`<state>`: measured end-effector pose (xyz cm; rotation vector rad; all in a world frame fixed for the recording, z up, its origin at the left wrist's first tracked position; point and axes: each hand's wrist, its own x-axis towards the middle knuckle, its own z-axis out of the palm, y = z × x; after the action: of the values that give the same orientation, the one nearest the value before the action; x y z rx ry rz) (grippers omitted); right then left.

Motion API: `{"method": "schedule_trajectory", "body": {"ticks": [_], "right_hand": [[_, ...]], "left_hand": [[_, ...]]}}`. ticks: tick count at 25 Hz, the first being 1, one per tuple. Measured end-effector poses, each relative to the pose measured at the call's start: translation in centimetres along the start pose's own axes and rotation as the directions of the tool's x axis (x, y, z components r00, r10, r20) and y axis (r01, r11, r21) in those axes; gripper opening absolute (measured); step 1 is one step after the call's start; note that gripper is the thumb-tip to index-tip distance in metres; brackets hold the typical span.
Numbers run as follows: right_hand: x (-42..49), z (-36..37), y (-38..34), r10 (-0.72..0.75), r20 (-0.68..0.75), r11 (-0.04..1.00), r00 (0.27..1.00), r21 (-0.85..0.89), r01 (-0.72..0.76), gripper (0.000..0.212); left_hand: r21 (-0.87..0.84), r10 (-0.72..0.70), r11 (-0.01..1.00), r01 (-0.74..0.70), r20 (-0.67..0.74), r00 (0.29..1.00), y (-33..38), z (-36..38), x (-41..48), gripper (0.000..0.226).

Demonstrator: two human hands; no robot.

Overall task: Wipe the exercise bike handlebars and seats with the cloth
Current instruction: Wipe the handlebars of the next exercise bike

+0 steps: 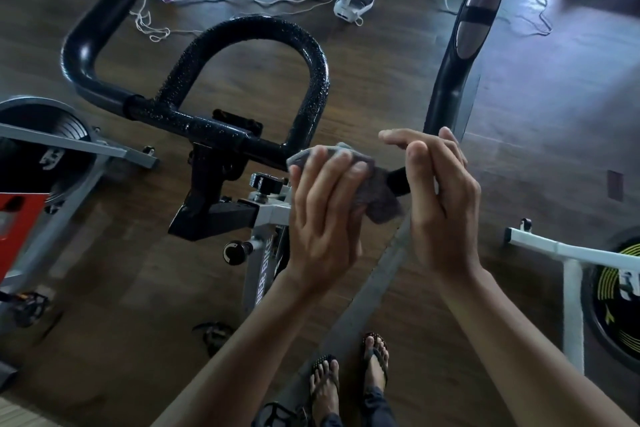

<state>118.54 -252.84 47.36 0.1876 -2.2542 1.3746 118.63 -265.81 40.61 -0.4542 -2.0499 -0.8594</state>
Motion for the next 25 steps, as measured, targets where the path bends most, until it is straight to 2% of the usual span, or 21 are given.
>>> {"method": "schedule_trajectory", "body": {"ticks": [2,5,7,11,14,15,17,18,19,20,21,23,25], "right_hand": [[0.1,-1.0,0.5,-0.027,0.038,0.999,0.999,-0.040,0.028,0.026],[0.3,-1.9,1.5,-0.068,0.087,0.994,0.994,-0.076,0.075,0.029],[0.2,-2.1,1.6,-0.070,0.098,0.996,0.993,-0.040,0.074,0.029],[-0.4,-4.3,1.7,0.002,0.045,0.999,0.999,0.042,-0.004,0.023],[-1.4,-6.0,0.6,-0.075,0.049,0.995,0.996,0.073,0.071,0.017],[-1.9,-5.7,-0.2,-0.102,0.066,0.993,0.993,0.064,0.098,0.014],[-2.8,-4.7,-2.1,-0.092,0.039,0.994,0.995,-0.056,0.095,0.006],[-3.3,-4.5,-2.2,-0.126,0.068,0.992,0.990,-0.014,0.127,0.013],[-3.3,-4.3,-2.3,-0.119,0.151,0.981,0.981,0.172,0.092,0.022],[-3.0,-4.4,-2.7,-0.105,0.264,0.935,0.959,0.354,0.005,0.029],[-2.8,-4.5,-2.7,-0.108,0.303,0.910,0.947,0.415,-0.029,0.034],[-3.0,-3.8,-2.3,-0.082,0.286,0.940,0.955,0.340,-0.021,0.038],[-3.6,-1.8,-1.7,-0.152,0.246,0.980,0.957,0.161,0.114,0.041]], "left_hand": [[0.015,-0.092,0.996,0.093,-0.026,0.995,0.8,0.5,0.1,0.034],[0.086,-0.094,0.992,0.095,-0.015,0.995,3.1,1.5,0.0,0.034],[0.110,-0.088,0.990,0.087,0.006,0.996,3.3,1.5,-0.2,0.036],[0.183,-0.191,0.964,0.194,-0.036,0.981,5.1,2.4,0.4,0.037],[0.255,-0.188,0.950,0.179,0.008,0.982,7.2,4.9,-0.3,0.040],[0.198,-0.257,0.950,0.243,0.051,0.965,7.4,5.4,-1.3,0.047],[0.032,-0.468,0.880,0.473,0.228,0.854,8.3,5.2,-2.5,0.061],[-0.021,-0.526,0.830,0.557,0.305,0.794,8.6,4.3,-2.8,0.063],[-0.064,-0.552,0.803,0.593,0.294,0.780,9.0,2.9,-2.3,0.062],[-0.107,-0.512,0.829,0.549,0.252,0.821,9.1,1.5,-1.4,0.055],[-0.168,-0.433,0.871,0.462,0.186,0.882,9.0,0.4,-0.4,0.046],[-0.156,-0.325,0.933,0.325,0.027,0.945,8.4,-1.5,1.7,0.033],[-0.038,-0.305,0.952,0.304,-0.051,0.951,7.3,-2.1,2.4,0.028]]}}
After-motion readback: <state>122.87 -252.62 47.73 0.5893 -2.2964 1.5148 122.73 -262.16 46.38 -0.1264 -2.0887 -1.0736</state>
